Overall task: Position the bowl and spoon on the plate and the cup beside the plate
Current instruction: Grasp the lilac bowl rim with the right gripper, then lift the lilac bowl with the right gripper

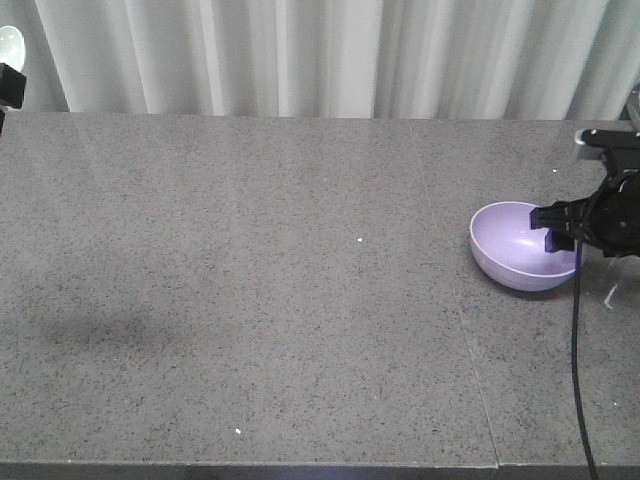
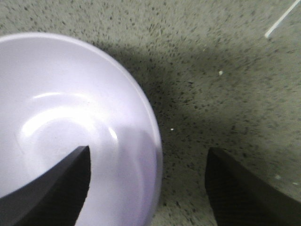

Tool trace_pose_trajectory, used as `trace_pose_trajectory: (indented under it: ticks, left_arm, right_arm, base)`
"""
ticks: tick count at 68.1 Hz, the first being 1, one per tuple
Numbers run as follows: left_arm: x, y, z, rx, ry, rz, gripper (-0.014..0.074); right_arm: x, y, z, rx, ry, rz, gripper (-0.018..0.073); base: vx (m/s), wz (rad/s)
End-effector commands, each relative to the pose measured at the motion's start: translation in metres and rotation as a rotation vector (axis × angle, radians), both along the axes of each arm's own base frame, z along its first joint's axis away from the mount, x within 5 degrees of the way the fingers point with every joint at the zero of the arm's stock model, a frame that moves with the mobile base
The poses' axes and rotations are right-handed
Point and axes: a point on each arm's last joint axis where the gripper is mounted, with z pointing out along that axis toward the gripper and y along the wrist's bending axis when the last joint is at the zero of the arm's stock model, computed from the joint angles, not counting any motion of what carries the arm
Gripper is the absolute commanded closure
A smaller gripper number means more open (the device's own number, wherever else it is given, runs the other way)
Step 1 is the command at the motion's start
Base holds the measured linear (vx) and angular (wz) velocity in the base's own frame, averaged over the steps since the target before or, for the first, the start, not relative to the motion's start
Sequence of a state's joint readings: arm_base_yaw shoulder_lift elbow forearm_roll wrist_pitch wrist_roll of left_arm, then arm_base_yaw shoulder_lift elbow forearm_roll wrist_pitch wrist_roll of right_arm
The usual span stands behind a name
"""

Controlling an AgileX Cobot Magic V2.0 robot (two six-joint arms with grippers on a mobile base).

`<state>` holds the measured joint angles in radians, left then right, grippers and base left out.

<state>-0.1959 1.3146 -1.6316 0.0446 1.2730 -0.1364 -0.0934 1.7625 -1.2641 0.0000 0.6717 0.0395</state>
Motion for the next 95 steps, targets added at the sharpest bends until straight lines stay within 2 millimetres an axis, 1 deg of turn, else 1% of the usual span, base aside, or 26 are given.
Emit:
trace_pose_trajectory:
  ticks: [1, 7, 12, 20, 21, 23, 24, 27, 29, 35, 42, 49, 60, 74, 81, 90, 95]
  left_arm:
    - [-0.009, 0.001, 0.014, -0.019, -0.069, 0.003, 0.0603]
    - [-0.009, 0.001, 0.014, -0.019, -0.069, 0.003, 0.0603]
    - [-0.009, 0.001, 0.014, -0.019, -0.069, 0.003, 0.0603]
    - [-0.009, 0.001, 0.014, -0.019, -0.069, 0.003, 0.0603]
    - [-0.009, 0.001, 0.014, -0.019, -0.069, 0.003, 0.0603]
    - [-0.009, 0.001, 0.014, -0.019, -0.069, 0.003, 0.0603]
    - [-0.009, 0.001, 0.014, -0.019, -0.069, 0.003, 0.0603]
    - [-0.009, 0.001, 0.014, -0.019, -0.069, 0.003, 0.0603]
    - [-0.009, 0.001, 0.014, -0.019, -0.069, 0.003, 0.0603]
    - [-0.009, 0.001, 0.014, -0.019, -0.07, 0.003, 0.0603]
    - [-0.009, 0.001, 0.014, -0.019, -0.07, 0.003, 0.0603]
    - [-0.009, 0.001, 0.014, -0.019, -0.07, 0.003, 0.0603]
    - [-0.008, 0.001, 0.014, -0.019, -0.071, 0.003, 0.0603]
    - [-0.008, 0.001, 0.014, -0.019, -0.071, 0.003, 0.0603]
    - [-0.008, 0.001, 0.014, -0.019, -0.071, 0.003, 0.0603]
    - [-0.008, 0.001, 0.014, -0.019, -0.071, 0.003, 0.0603]
    - [-0.008, 0.001, 0.014, -0.019, -0.071, 0.003, 0.0603]
  right_arm:
    - [0.008, -0.001, 0.015, -0.003, -0.098, 0.007, 0.0057]
    - [0.011, -0.001, 0.007, 0.005, -0.077, 0.016, 0.0093]
    - [0.012, 0.0, 0.004, 0.009, -0.069, 0.014, 0.0162]
    - [0.011, 0.0, 0.004, 0.013, -0.068, 0.013, 0.0336]
    - [0.011, 0.0, 0.004, 0.013, -0.067, 0.013, 0.0377]
    - [0.011, 0.0, 0.004, 0.013, -0.066, 0.013, 0.0433]
    - [0.011, 0.0, 0.004, 0.013, -0.066, 0.013, 0.0446]
    - [0.011, 0.0, 0.004, 0.01, -0.063, 0.019, 0.0542]
    - [0.011, 0.0, 0.004, 0.008, -0.061, 0.023, 0.0579]
    - [0.01, 0.0, 0.006, 0.008, -0.059, 0.024, 0.0571]
    - [0.006, 0.0, 0.014, 0.007, -0.066, 0.025, 0.0569]
    - [-0.002, 0.001, 0.029, 0.005, -0.085, 0.026, 0.0568]
    - [-0.021, 0.003, 0.061, 0.001, -0.13, 0.027, 0.0566]
    - [-0.06, 0.007, 0.113, -0.004, -0.208, 0.03, 0.0566]
    - [-0.085, 0.01, 0.138, -0.011, -0.264, 0.032, 0.0566]
    - [-0.116, 0.013, 0.162, -0.015, -0.297, 0.035, 0.0566]
    - [-0.134, 0.015, 0.172, -0.015, -0.3, 0.038, 0.0566]
  base:
    - [0.0, 0.0]
    - [0.0, 0.0]
    - [0.0, 0.0]
    - [0.0, 0.0]
    - [0.0, 0.0]
    - [0.0, 0.0]
    - [0.0, 0.0]
    - [0.0, 0.0]
    - [0.0, 0.0]
    - [0.0, 0.0]
    - [0.0, 0.0]
    - [0.0, 0.0]
    - [0.0, 0.0]
    - [0.0, 0.0]
    - [0.0, 0.0]
    - [0.0, 0.0]
    - [0.0, 0.0]
